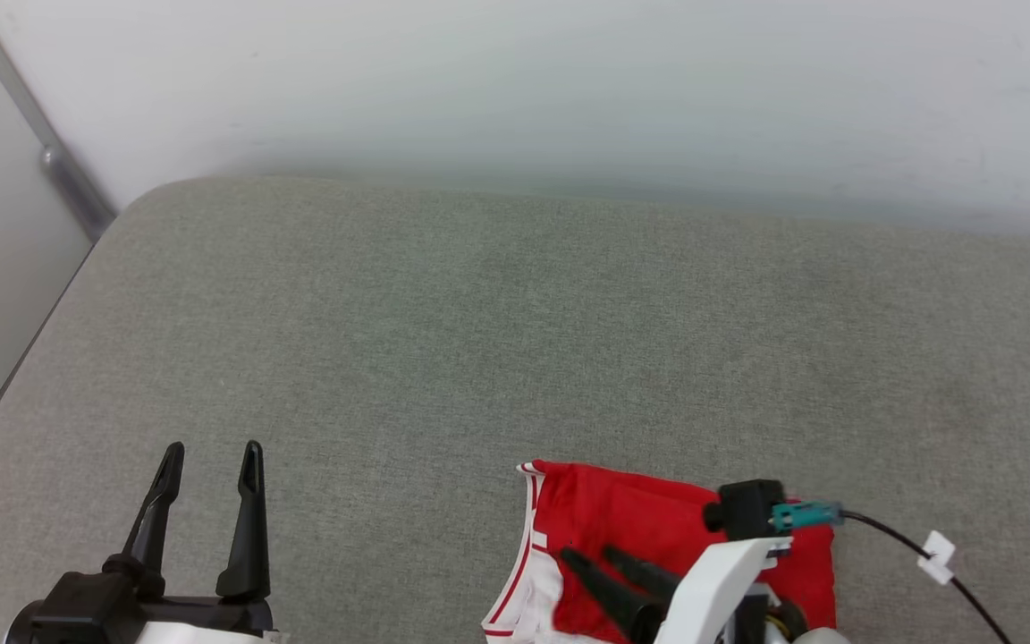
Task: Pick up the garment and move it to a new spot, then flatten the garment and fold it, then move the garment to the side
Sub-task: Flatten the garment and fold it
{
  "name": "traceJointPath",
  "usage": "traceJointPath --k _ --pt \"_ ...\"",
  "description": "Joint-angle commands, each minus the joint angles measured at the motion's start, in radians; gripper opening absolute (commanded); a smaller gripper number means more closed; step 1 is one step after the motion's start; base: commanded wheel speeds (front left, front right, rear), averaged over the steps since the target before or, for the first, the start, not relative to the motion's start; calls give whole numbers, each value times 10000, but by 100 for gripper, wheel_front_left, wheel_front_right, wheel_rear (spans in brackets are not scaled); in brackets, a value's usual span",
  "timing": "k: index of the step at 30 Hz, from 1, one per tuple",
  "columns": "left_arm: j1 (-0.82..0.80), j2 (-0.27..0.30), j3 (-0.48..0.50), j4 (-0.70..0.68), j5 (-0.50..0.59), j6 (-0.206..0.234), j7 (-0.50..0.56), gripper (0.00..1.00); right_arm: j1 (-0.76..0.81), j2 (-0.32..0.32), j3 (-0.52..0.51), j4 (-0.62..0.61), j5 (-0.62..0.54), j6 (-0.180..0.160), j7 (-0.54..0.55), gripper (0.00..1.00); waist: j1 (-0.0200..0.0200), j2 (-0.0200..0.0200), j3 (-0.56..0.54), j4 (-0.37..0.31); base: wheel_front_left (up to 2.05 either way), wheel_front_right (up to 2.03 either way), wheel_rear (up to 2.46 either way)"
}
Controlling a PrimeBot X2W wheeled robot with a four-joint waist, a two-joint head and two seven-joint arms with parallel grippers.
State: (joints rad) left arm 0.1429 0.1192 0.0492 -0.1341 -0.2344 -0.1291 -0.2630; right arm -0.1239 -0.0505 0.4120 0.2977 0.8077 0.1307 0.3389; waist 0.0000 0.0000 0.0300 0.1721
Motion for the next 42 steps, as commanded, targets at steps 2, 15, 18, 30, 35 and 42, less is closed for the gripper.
traceJointPath --k 2,15,18,30,35,42 --pt "109 -16 46 -1 -19 -14 -21 100 -261 6 440 -123 236 0 43 100 0 0 -12 -65 0 0 0" --pt "135 35 29 -69 42 -14 -21 100 -1174 5 -244 -960 -2548 0 -44 100 0 0 -186 -644 0 0 0" --pt "84 32 -46 -94 50 -14 -21 100 -1332 -98 -797 -1351 -3961 -2 -320 100 0 0 -189 -759 0 0 0" --pt "-69 5 -268 -72 23 -14 -21 100 -476 -950 -3245 -2767 -7544 -2 -3076 100 0 0 -95 -1127 0 0 0" --pt "-12 24 -337 -78 17 -14 -21 100 400 -470 -4248 -3277 -7464 -2 -3936 100 0 0 -43 -1234 0 0 0" --pt "70 -67 -271 -222 70 -14 -21 100 1273 -180 -4612 -3802 -7626 -2 -4740 100 0 0 18 -1356 0 0 0"
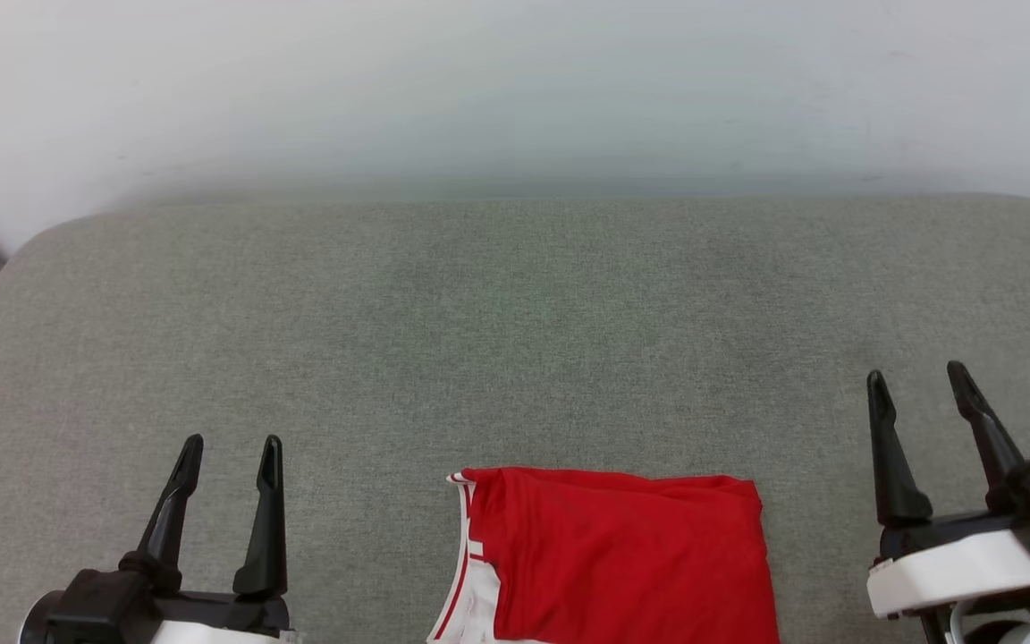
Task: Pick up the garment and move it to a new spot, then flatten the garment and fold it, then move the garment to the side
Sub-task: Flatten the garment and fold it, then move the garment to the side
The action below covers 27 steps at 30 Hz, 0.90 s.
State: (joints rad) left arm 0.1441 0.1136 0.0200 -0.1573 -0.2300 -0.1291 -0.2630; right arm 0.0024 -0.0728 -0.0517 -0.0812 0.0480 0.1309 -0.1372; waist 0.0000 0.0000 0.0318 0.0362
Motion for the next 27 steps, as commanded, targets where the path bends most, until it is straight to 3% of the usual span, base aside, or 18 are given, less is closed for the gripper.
traceJointPath --k 1,19,23,27 --pt "67 -38 42 -36 47 -14 -21 100 119 71 -13 -41 -45 -4 -86 100 0 0 1 -4 0 0 0" --pt "83 -94 28 -18 337 -15 -21 100 643 237 379 -117 -141 -4 -601 100 0 0 38 1 0 0 0" --pt "52 -112 -40 -26 364 -15 -21 100 593 240 525 -154 -53 -4 -339 100 0 0 120 -2 0 0 0" --pt "-58 -115 -63 -22 359 -15 -21 100 551 -34 834 -355 -32 -7 684 100 0 0 264 33 0 0 0"
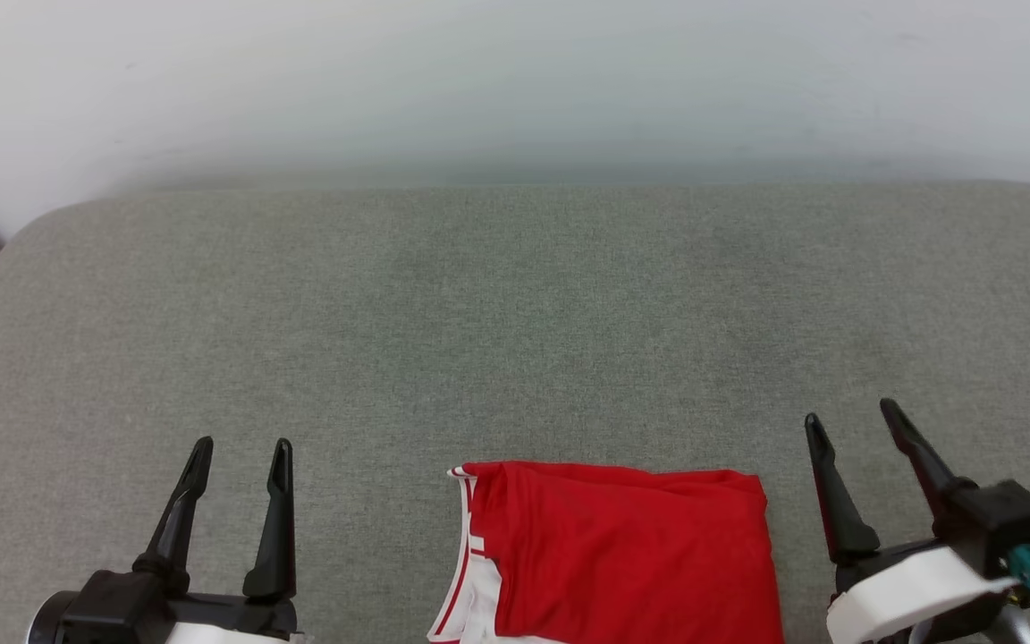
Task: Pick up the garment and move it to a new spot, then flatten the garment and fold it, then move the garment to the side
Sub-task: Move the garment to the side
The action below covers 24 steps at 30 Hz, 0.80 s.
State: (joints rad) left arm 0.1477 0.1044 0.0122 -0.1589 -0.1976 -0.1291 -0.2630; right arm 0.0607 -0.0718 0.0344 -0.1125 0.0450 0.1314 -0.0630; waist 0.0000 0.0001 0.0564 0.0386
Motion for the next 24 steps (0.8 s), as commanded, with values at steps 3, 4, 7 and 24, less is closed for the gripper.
traceJointPath --k 3,4,7,24 --pt "-131 -26 35 46 59 -15 -21 100 150 -530 570 -35 301 -8 1711 100 0 -1 169 34 0 0 0" --pt "-148 -31 26 57 55 -15 -21 100 156 -617 630 -109 514 -22 2336 100 0 -1 225 48 0 0 0" --pt "-279 -30 -45 95 40 -15 -21 100 308 -754 668 -327 1159 -14 4226 100 0 -1 400 118 0 0 0" --pt "-1005 -23 -486 343 -65 -15 -21 100 -248 -99 293 226 1705 -10 9065 100 0 -1 1354 1050 0 0 0"
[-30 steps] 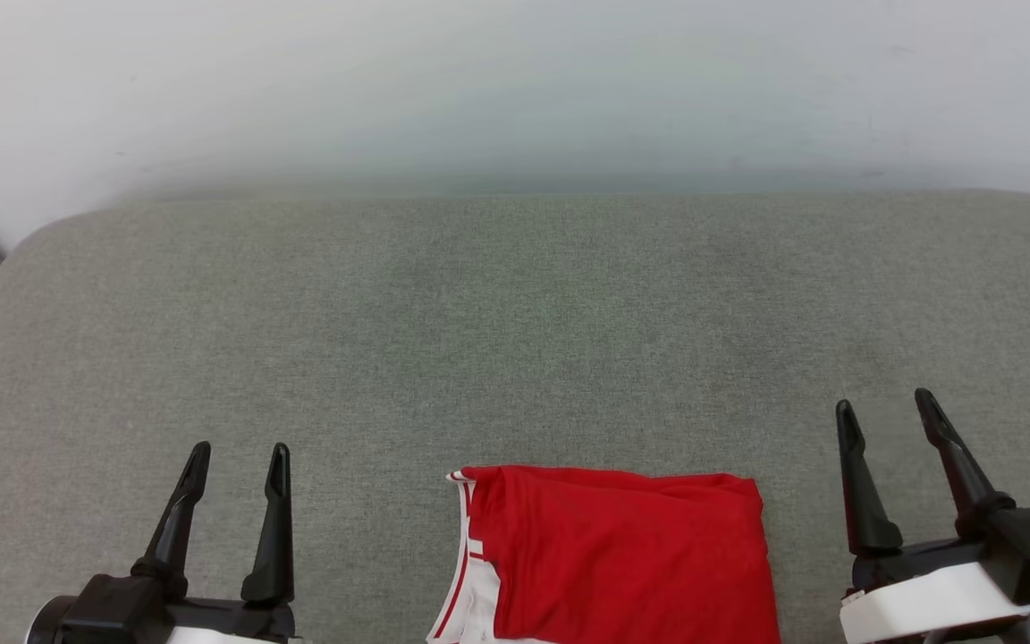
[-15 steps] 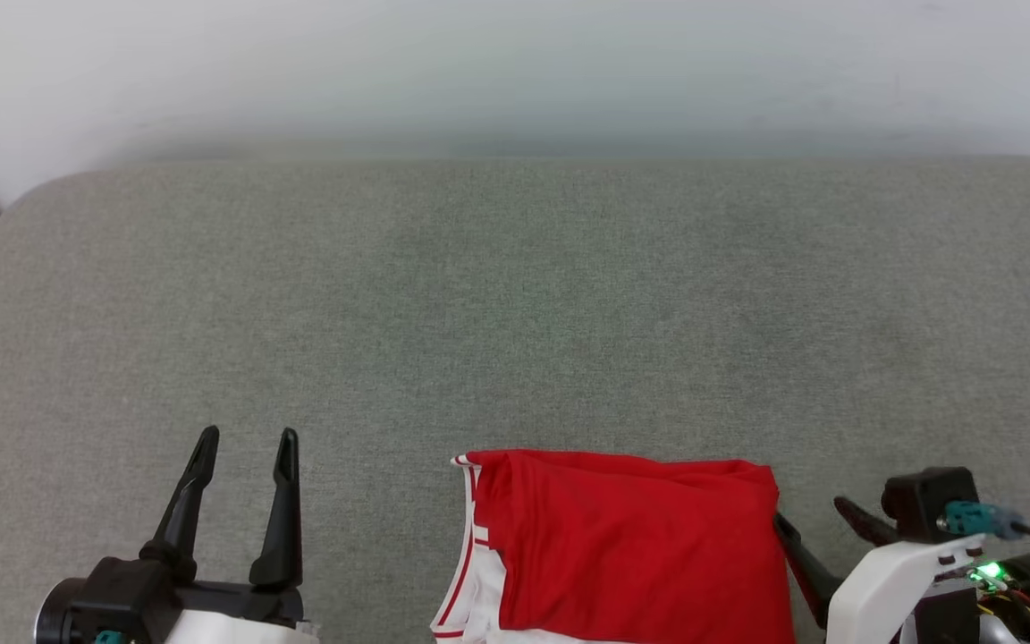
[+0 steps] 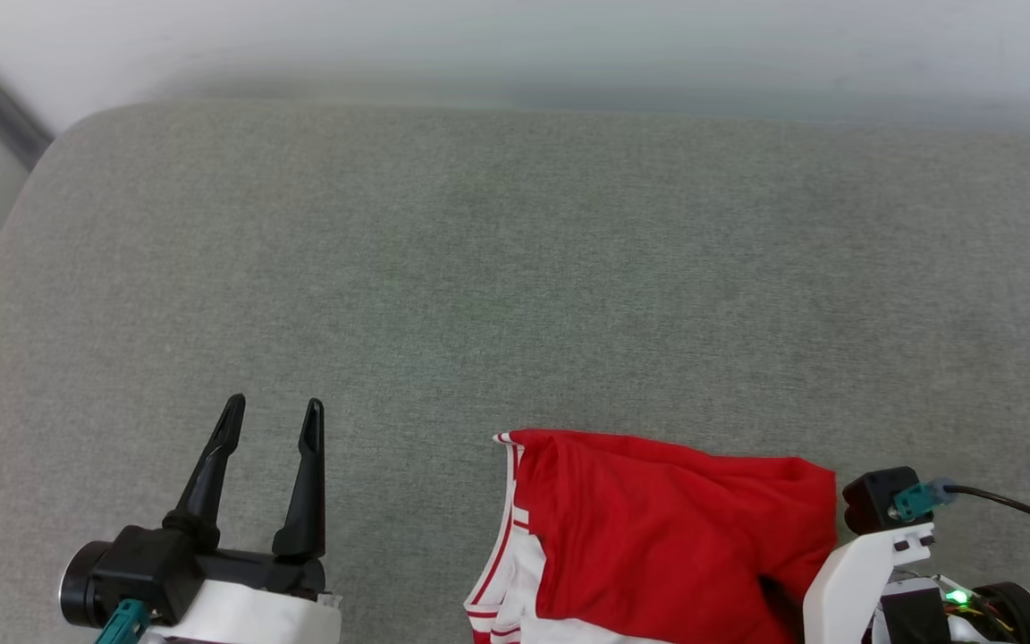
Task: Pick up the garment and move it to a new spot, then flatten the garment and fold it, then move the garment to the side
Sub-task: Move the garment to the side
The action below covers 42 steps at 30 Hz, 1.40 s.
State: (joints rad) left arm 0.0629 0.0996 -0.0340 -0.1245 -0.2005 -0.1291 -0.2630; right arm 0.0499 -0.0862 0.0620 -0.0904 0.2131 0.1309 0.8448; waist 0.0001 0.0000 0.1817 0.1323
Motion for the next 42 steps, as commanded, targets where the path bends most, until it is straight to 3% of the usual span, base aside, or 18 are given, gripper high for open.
traceJointPath --k 1,6,7,8,16,17,21,22,27,35,42 --pt "-164 26 -38 13 -31 -15 -21 100 -145 55 112 167 -26 -4 16 100 -1 0 138 170 0 0 0" --pt "-275 33 -76 71 -29 -15 -21 100 -250 133 551 971 -190 -1 -209 100 -1 0 261 364 0 0 0" --pt "-293 35 -89 82 -34 -15 -21 100 -319 109 619 1118 -284 1 -310 44 -1 0 272 386 0 0 0" --pt "-311 39 -100 97 -42 -15 -21 100 -347 29 735 1254 -409 1 -395 0 -1 0 276 402 0 0 0" --pt "-134 -16 -89 220 63 -15 -21 100 -1269 -993 1426 1183 -1301 -15 -1173 0 -1 0 27 -76 0 0 0" --pt "-189 -101 -254 135 136 -15 -21 100 -1838 -1666 2002 772 -1775 -8 -1280 0 -1 0 71 -534 0 0 0" --pt "-420 -134 -898 23 345 -15 -21 100 -2731 -3062 2680 309 -2238 -8 -1113 0 -1 0 290 -1193 0 0 0" --pt "-420 -134 -898 23 345 -15 -21 100 -2731 -3062 2680 309 -2238 -8 -1113 0 -1 0 290 -1193 0 0 0" --pt "-869 -172 -1979 -208 444 -15 -21 100 -3935 -4929 3346 -47 -2299 -8 -850 0 -1 0 915 -2098 0 0 0" --pt "-2349 351 -3340 -120 699 -15 -21 100 -4973 -6854 2378 646 -2198 -7 -1753 0 -1 0 2563 -3103 0 0 0" --pt "-3382 767 -3913 -229 750 -15 -21 100 -5142 -7713 1299 2132 -2266 -9 -3058 0 -1 0 3786 -3423 0 0 0"
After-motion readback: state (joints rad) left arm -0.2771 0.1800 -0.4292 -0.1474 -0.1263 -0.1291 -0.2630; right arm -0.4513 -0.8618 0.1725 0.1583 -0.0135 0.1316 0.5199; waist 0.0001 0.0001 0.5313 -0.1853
